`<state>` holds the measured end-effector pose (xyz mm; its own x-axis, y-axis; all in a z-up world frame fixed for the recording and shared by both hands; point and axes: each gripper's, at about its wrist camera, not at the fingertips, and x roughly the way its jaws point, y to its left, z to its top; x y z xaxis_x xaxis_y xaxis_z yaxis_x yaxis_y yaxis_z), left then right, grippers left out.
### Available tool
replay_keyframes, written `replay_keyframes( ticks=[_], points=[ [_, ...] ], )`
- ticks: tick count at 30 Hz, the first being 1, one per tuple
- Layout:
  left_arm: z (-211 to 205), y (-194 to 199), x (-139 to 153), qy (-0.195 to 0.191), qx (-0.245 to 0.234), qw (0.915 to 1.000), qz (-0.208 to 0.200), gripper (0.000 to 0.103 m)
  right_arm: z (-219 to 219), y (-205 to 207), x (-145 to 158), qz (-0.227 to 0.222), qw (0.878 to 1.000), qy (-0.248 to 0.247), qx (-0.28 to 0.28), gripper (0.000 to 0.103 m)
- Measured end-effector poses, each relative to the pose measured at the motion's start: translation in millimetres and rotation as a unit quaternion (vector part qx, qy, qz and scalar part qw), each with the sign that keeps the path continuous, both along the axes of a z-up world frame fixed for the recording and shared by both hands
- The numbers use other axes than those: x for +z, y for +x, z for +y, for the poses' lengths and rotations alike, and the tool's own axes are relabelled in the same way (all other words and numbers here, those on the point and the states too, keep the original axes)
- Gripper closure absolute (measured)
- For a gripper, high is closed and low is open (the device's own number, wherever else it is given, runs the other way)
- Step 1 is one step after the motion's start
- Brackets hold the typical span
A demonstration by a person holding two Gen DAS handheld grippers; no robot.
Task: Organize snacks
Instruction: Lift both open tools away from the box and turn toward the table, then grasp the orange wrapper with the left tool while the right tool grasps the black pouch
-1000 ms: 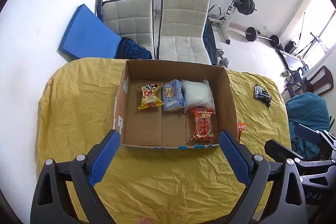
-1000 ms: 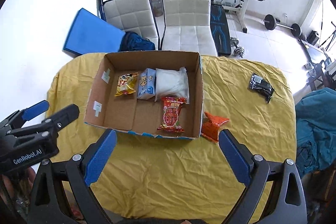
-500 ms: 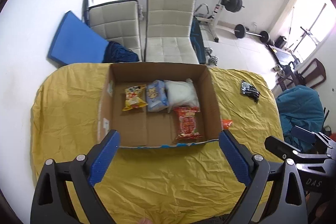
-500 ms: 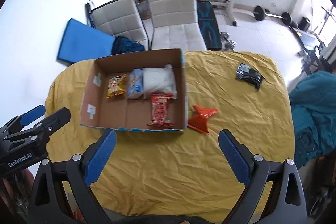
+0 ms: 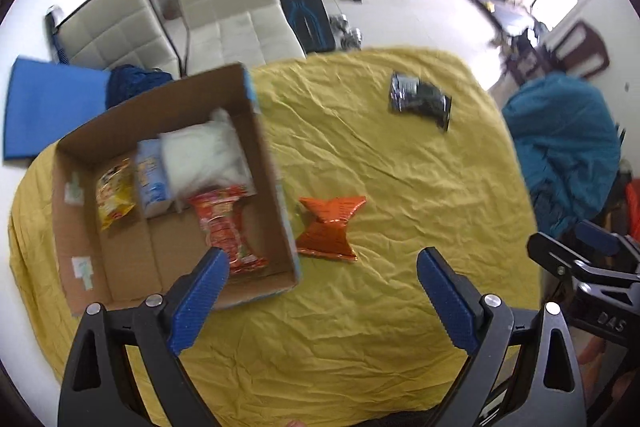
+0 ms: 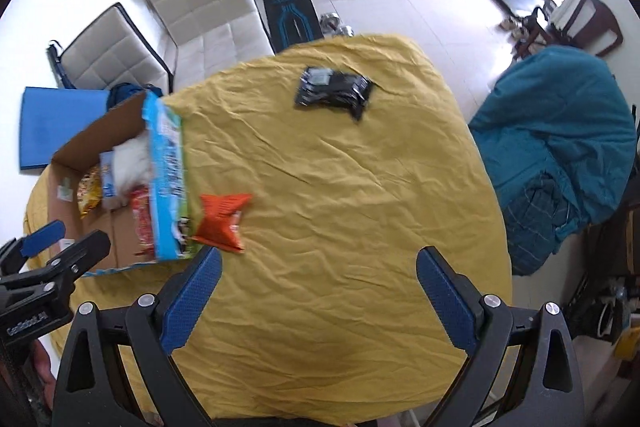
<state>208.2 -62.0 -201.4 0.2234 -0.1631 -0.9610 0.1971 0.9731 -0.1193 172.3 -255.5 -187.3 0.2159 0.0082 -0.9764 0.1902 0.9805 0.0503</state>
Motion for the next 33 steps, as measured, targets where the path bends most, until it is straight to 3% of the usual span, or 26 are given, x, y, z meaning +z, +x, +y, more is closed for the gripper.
replay_keyframes(
  ticks=[4, 6, 11, 19, 21, 23, 26, 30, 33],
  points=[
    [-43.3, 32.2, -48.4, 0.059, -0.040, 0.9962, 0.049, 0.007, -36.2, 12.6, -43.7, 0.032, 0.999, -0.002, -0.004, 0.003],
    [-59.0, 46.7, -73.9, 0.087, -0.061, 0.9914, 0.077, 0.015, -46.9, 17.8, -62.8, 0.043, 0.999, -0.002, -0.003, 0.003],
    [-92.4, 67.5, -122.7, 0.149, -0.120, 0.9732, 0.128, 0.025, -69.6, 31.9, -105.4, 0.070, 0.997, 0.001, -0.009, 0.003],
    [-119.3, 70.2, -187.9, 0.223, -0.170, 0.9387, 0.201, 0.025, -92.5, 57.1, -142.2, 0.103, 0.995, 0.012, -0.010, 0.003],
    [-122.6, 67.9, -206.0, 0.244, -0.179, 0.9279, 0.217, 0.043, -95.1, 63.9, -144.1, 0.105, 0.994, 0.011, -0.004, 0.003],
    [-122.6, 67.8, -218.6, 0.259, -0.179, 0.9215, 0.228, 0.054, -96.0, 72.8, -145.1, 0.103, 0.995, 0.009, 0.006, 0.003],
    [-120.3, 72.8, -224.2, 0.260, -0.167, 0.9245, 0.224, 0.071, -96.7, 93.6, -146.6, 0.103, 0.994, 0.021, 0.025, 0.003],
    [-115.8, 85.1, -215.0, 0.206, -0.125, 0.9455, 0.219, 0.077, -88.5, 134.7, -144.3, 0.093, 0.992, 0.026, 0.082, 0.003],
    [-110.8, 94.5, -208.7, 0.169, -0.089, 0.9584, 0.212, 0.080, -76.5, 173.6, -148.9, 0.098, 0.983, 0.022, 0.155, 0.003]
  ],
)
